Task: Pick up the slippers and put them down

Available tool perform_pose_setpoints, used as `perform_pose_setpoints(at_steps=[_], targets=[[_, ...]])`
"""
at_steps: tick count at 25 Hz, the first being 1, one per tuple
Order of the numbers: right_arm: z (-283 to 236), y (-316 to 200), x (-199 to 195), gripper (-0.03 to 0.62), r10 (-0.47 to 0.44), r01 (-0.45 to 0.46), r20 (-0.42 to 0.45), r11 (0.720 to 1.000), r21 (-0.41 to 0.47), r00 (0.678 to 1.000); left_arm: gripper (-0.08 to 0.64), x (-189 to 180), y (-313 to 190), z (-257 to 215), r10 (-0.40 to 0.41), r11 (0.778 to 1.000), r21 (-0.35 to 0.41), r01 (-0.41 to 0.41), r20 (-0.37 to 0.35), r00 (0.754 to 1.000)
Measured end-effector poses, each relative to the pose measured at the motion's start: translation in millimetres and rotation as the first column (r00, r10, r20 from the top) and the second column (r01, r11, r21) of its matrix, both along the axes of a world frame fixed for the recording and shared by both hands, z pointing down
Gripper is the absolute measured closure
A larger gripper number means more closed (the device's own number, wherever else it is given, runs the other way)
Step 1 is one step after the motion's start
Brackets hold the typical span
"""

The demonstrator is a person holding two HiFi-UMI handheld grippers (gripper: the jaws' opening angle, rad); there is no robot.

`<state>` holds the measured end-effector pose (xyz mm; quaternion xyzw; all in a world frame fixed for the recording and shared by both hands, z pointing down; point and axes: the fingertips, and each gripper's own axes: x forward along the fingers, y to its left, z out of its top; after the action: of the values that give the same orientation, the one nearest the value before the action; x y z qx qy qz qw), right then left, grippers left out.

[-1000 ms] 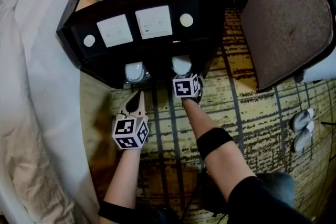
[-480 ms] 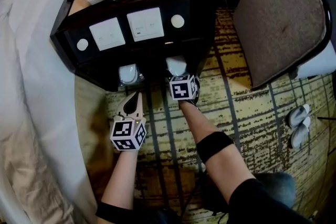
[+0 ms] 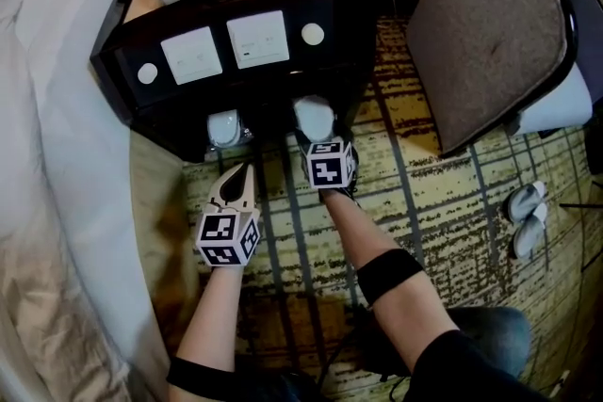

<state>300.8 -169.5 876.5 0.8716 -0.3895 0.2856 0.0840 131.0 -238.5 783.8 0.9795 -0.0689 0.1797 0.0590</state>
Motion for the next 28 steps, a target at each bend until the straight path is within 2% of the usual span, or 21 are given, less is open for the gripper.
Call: perform_pose_setpoints(at_steps=[14,28], targets=[[-47,33,-56,0.206,0.021,-0.018,-0.038,0.997,0.081,0.999,0.557,-5,-4,-3,0.018,1.0,-0.022,-0.019,-0.03,0.999],[-73,86,-131,0.204,0.014,-0.009,-0.068,0.997,0.074,0.998,0.557,2,3,-9,0.063,0.998,-0.012,-0.064,-0.049,0.997]])
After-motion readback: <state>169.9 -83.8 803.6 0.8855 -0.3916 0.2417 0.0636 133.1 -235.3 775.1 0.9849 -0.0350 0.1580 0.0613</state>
